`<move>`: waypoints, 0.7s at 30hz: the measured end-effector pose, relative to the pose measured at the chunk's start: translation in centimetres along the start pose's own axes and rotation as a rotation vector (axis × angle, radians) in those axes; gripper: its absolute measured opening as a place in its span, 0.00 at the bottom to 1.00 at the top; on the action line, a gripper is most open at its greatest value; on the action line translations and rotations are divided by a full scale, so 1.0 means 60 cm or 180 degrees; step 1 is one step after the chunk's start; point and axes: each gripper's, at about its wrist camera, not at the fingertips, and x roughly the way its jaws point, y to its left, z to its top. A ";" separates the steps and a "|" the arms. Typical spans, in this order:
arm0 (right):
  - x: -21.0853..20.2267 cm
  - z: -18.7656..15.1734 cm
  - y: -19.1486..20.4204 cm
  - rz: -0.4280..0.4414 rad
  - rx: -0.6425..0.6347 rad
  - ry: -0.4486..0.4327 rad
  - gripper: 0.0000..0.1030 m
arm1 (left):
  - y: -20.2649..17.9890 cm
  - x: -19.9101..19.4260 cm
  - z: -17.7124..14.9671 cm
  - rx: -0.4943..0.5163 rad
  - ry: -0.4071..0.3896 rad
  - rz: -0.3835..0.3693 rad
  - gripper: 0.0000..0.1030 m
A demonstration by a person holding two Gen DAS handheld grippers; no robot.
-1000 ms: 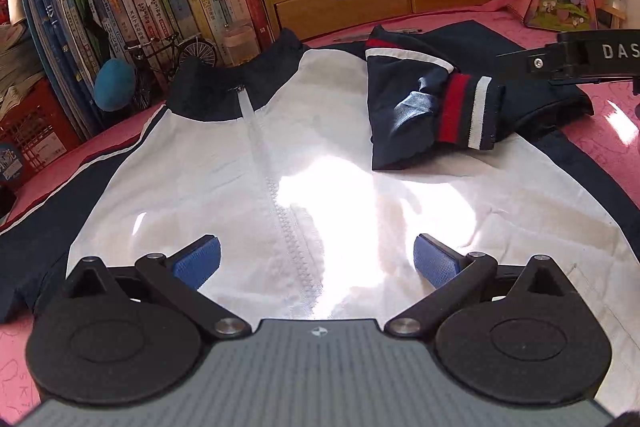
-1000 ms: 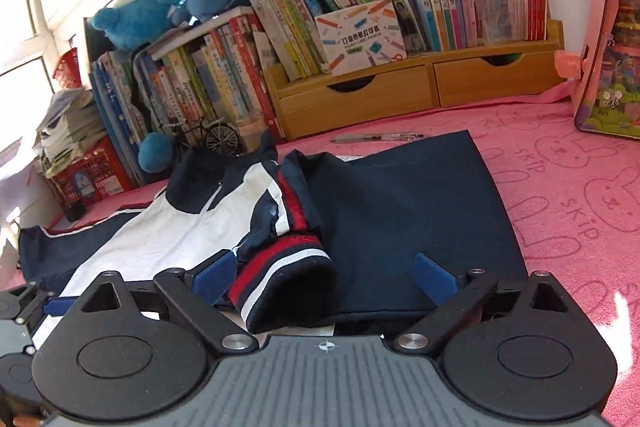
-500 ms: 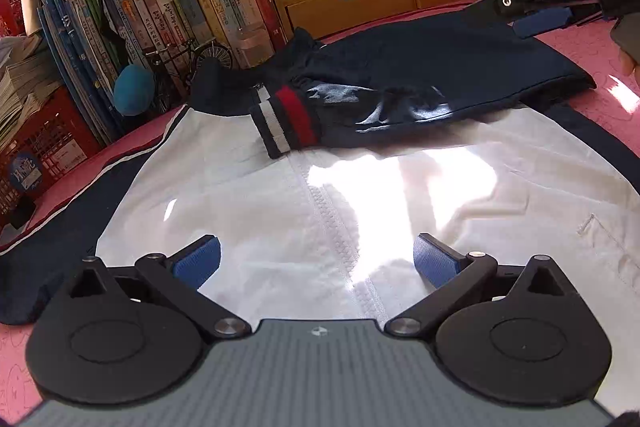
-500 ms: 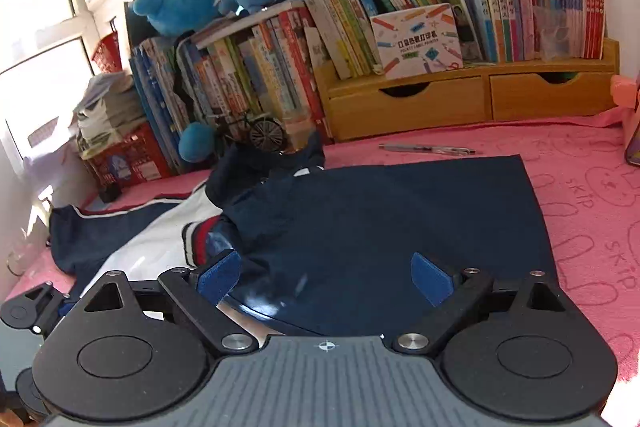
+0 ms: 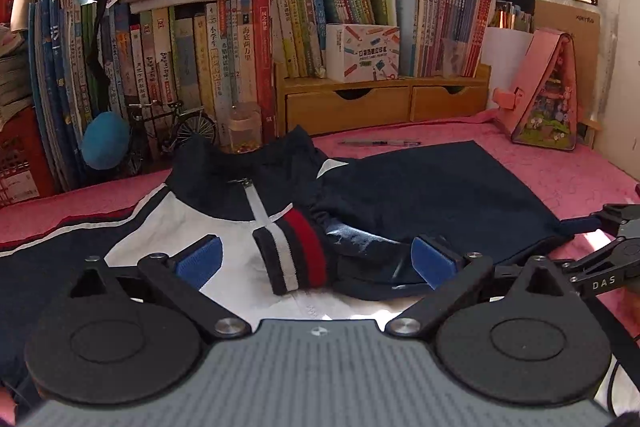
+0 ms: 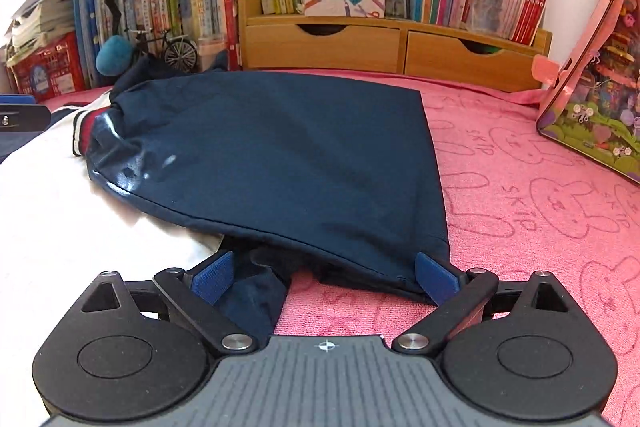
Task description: Fold clothes
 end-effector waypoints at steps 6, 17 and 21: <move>0.003 0.003 0.000 -0.0030 0.0021 0.0036 0.99 | 0.031 0.066 0.006 -0.0564 0.0248 -0.0054 0.99; 0.004 0.007 0.004 -0.0064 0.0045 0.0055 1.00 | 0.075 0.100 -0.002 -0.1240 0.0218 -0.0535 0.66; 0.005 0.008 0.004 -0.0071 0.0051 0.0058 1.00 | 0.071 0.104 0.003 -0.1224 0.0164 -0.0503 0.66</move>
